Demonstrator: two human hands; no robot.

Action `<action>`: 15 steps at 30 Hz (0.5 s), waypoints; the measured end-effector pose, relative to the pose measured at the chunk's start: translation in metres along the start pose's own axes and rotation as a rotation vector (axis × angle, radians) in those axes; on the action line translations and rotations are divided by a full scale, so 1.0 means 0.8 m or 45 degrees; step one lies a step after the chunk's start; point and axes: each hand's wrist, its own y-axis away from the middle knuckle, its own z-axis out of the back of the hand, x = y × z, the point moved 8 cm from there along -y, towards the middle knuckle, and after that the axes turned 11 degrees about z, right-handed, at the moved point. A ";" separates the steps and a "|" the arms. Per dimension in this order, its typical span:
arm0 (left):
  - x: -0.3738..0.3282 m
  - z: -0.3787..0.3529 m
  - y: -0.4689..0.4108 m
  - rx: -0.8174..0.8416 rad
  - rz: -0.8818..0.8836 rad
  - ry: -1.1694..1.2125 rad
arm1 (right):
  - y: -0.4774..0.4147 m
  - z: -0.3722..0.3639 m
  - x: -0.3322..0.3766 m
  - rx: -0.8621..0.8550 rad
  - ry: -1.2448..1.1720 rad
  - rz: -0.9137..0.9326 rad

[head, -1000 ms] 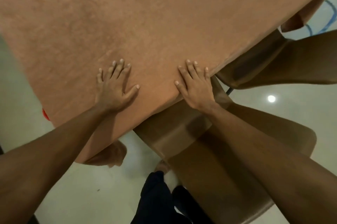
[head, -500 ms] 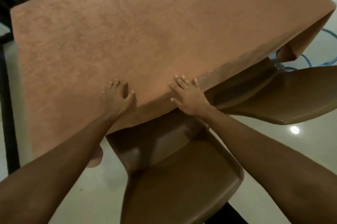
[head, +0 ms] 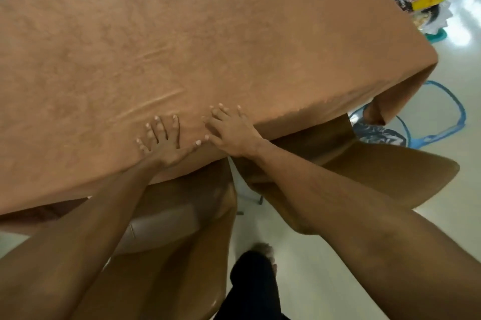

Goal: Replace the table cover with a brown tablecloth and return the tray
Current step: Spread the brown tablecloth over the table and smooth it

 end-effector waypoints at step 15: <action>-0.009 -0.001 0.006 0.017 0.168 0.020 | 0.119 0.062 -0.235 -0.030 0.137 0.073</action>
